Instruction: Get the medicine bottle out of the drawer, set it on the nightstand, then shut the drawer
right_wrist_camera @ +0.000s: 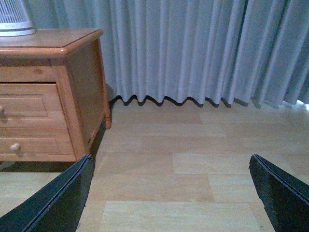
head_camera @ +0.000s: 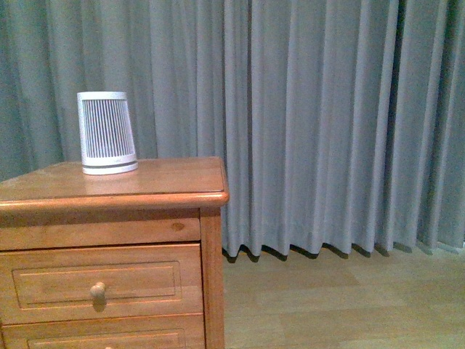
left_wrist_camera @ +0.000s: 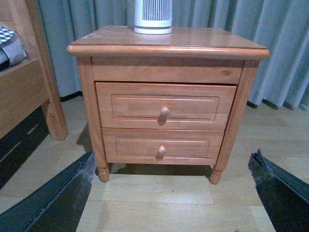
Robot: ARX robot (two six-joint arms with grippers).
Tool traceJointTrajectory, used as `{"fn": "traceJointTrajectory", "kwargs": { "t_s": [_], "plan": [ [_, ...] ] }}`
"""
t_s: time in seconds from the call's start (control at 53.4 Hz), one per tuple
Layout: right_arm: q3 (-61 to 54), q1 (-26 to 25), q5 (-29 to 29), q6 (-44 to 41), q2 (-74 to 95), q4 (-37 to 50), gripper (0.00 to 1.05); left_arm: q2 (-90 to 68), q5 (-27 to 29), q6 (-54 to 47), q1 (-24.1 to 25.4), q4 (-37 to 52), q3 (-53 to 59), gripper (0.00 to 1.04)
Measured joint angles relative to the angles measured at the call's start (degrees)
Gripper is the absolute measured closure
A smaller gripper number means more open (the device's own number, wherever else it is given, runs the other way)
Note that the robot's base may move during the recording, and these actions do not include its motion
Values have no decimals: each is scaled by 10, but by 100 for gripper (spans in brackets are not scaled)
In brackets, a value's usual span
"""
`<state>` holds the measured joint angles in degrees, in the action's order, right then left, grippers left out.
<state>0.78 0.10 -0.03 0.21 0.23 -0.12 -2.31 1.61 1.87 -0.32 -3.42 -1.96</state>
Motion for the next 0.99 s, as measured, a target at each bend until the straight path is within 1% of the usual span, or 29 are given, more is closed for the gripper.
{"fn": "traceJointTrajectory", "kwargs": {
  "t_s": [0.037,0.075,0.112,0.206,0.319,0.394,0.506,0.6,0.75,0.806,0.918,0.993],
  "plan": [
    [0,0,1,0,0,0,7,-57,14,13,0,-32,-29,7],
    [0,0,0,0,0,0,7,-114,10,23,3,-19,-51,7],
    [0,0,0,0,0,0,7,-193,-1,24,6,24,-87,7],
    [0,0,0,0,0,0,7,-378,-7,16,7,170,-187,7],
    [0,0,0,0,0,0,7,-577,-4,4,5,299,-277,7],
    [0,0,0,0,0,0,7,-721,-8,-5,1,355,-330,7],
    [0,0,0,0,0,0,7,-909,9,-18,-11,411,-399,7],
    [0,0,0,0,0,0,7,-1035,16,-20,-18,423,-457,7],
    [0,0,0,0,0,0,7,-1172,28,-20,-24,429,-538,7],
    [0,0,0,0,0,0,7,-1232,30,-11,-27,424,-587,7],
    [0,0,0,0,0,0,7,-1307,37,2,-29,408,-673,7],
    [0,0,0,0,0,0,7,-1330,42,4,-29,402,-705,7]
  ]
}}
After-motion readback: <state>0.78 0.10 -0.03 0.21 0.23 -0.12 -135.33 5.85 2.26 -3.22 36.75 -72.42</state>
